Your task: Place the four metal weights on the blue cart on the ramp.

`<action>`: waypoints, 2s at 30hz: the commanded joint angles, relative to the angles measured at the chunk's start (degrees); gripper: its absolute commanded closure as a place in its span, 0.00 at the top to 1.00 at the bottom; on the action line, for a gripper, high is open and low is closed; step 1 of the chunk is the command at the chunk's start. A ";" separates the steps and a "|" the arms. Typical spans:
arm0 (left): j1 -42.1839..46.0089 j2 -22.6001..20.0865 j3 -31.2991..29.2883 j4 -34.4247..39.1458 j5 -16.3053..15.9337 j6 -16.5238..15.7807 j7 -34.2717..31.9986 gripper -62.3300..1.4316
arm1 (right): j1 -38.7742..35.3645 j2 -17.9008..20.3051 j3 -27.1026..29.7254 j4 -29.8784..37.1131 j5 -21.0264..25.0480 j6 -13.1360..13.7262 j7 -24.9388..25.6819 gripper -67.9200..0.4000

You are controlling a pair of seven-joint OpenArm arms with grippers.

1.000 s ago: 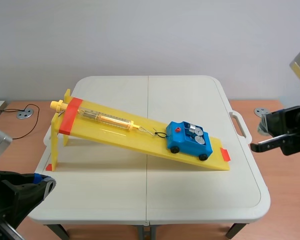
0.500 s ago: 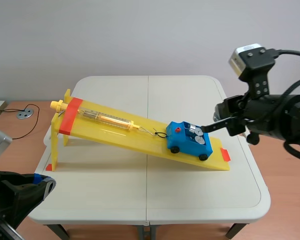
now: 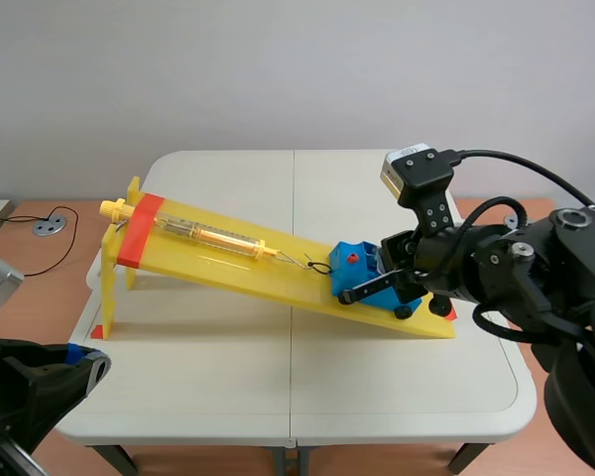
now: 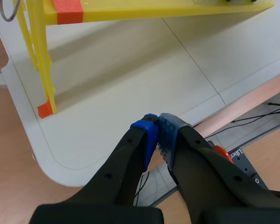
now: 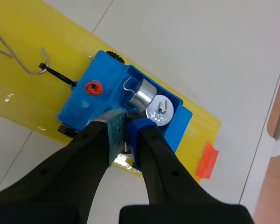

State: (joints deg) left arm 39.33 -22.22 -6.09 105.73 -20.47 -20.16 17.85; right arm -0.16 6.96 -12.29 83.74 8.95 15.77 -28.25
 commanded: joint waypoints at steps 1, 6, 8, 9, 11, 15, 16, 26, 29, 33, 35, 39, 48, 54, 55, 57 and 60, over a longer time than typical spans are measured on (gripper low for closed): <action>-0.48 0.59 -0.96 4.02 -3.76 -1.03 -4.70 0.08 | 6.91 0.00 1.51 4.11 1.27 -2.51 9.51 0.02; -0.48 0.59 -0.96 4.02 -3.76 -1.03 -4.70 0.08 | 7.17 0.00 1.33 3.78 1.05 -2.51 9.99 0.02; -0.48 0.59 -0.96 4.02 -3.76 -1.03 -4.70 0.08 | 7.17 0.00 1.33 3.78 1.05 -2.51 9.99 0.02; -0.48 0.59 -0.96 4.02 -3.76 -1.03 -4.70 0.08 | 7.17 0.00 1.33 3.78 1.05 -2.51 10.03 0.02; -0.48 0.59 -0.96 4.02 -3.76 -1.03 -4.70 0.08 | 7.17 0.00 1.33 3.78 1.05 -2.51 10.49 0.02; -0.48 0.59 -0.96 4.02 -3.76 -1.03 -4.72 0.08 | 7.17 0.00 1.33 3.78 1.09 -2.49 10.84 0.13; -0.48 0.59 -0.96 4.02 -3.76 -1.03 -4.72 0.08 | 7.17 0.00 1.33 3.78 1.09 -2.49 10.99 0.16; -0.48 0.59 -0.96 4.02 -3.76 -1.03 -4.72 0.08 | 6.95 0.57 2.69 6.05 5.09 -0.68 9.55 0.26; -0.48 0.59 -0.96 4.02 -3.76 -1.03 -4.70 0.08 | 5.68 1.84 4.81 9.33 9.55 1.79 7.23 0.26; -0.66 0.61 -0.96 4.02 -3.78 -1.03 -4.92 0.08 | 2.14 5.66 8.02 14.75 14.32 3.85 4.13 0.11; -1.22 0.63 -0.96 4.02 -3.78 -1.05 -4.72 0.08 | -0.42 8.11 9.73 17.29 15.85 3.85 3.48 0.01; -3.04 1.73 -0.96 4.15 -3.06 -3.34 -3.91 0.08 | -6.40 12.72 13.60 20.50 17.55 5.90 3.67 0.02; -7.96 7.52 -0.55 7.26 -1.31 -4.04 -2.75 0.08 | -22.62 18.62 23.15 25.24 20.24 14.21 3.65 0.02; -12.24 9.29 4.15 7.54 5.57 -3.98 -2.84 0.08 | -34.51 18.91 28.94 25.81 20.31 17.35 3.54 0.02; -13.14 9.53 5.25 7.54 7.08 -3.87 -2.99 0.07 | -36.44 18.91 29.70 25.81 20.24 17.64 3.56 0.02; -15.02 10.21 7.37 7.54 9.94 -3.30 -3.04 0.07 | -40.13 18.88 31.26 25.81 20.22 19.52 3.91 0.02; -17.75 11.32 10.21 7.43 13.84 -1.40 -3.19 0.07 | -45.11 18.88 33.20 25.81 20.17 20.92 4.70 0.02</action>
State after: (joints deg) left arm 23.81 -12.64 3.25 106.41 -6.31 -22.50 20.38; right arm -44.49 22.87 19.03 103.68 26.22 34.54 -30.04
